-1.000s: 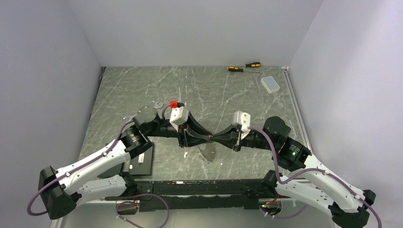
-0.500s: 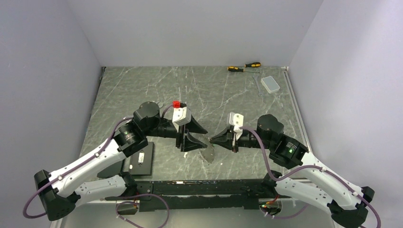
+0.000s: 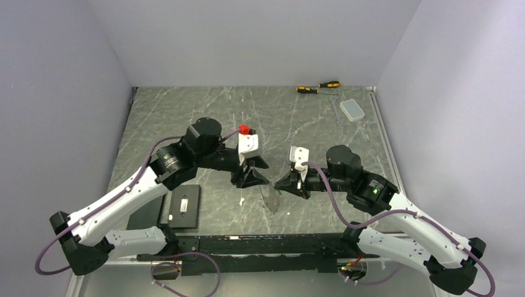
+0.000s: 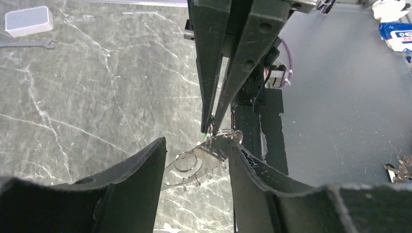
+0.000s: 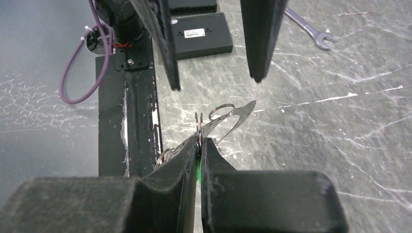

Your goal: Put the keys on the keyring

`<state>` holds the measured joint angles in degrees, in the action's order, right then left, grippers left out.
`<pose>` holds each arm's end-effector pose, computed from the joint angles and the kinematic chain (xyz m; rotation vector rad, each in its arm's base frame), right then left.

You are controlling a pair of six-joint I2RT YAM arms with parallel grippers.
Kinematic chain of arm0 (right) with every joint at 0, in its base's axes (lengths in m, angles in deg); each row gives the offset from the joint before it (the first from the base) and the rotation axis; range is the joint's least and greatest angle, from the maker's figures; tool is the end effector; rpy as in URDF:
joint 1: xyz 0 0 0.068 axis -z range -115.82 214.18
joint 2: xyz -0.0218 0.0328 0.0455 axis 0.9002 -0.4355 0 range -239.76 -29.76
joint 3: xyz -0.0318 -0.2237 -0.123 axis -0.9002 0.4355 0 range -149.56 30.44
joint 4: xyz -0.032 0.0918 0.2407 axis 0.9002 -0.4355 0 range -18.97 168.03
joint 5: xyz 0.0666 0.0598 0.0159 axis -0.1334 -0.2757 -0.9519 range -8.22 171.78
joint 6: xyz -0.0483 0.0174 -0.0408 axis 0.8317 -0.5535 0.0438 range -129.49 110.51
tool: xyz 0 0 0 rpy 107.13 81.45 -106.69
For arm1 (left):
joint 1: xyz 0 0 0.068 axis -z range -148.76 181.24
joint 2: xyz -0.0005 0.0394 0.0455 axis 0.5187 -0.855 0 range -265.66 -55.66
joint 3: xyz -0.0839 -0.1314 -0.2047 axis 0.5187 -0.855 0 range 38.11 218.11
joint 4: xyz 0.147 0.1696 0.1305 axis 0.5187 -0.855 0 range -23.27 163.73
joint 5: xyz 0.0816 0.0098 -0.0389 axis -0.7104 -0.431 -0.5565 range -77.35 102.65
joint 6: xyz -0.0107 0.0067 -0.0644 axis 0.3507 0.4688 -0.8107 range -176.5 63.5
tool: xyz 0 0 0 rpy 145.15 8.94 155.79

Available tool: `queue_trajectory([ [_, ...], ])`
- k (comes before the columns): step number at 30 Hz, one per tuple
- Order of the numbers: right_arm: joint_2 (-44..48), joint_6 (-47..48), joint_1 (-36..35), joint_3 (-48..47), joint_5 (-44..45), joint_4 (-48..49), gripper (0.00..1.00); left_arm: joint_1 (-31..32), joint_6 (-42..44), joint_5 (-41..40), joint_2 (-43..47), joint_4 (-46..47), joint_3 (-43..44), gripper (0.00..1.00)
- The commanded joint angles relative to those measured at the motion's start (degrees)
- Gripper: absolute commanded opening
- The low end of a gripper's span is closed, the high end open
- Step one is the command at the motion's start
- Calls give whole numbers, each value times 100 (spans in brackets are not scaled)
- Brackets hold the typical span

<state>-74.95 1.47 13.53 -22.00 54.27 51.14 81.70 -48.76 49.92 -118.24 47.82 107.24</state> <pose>0.1031 0.1633 0.3394 -1.2903 1.5056 0.9176 0.1344 -0.2120 0.3828 1.3501 1.4715 -1.1111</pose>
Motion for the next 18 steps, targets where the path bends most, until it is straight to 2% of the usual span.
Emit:
queue_trajectory([
  [1,10,29,12,-310,13,119,0,22,252,177,-384,-385,366,52],
  [7,20,38,12,-266,112,83,0,23,251,632,-788,-370,527,48],
  [18,45,46,12,-170,118,123,0,22,155,880,-980,-227,517,38],
])
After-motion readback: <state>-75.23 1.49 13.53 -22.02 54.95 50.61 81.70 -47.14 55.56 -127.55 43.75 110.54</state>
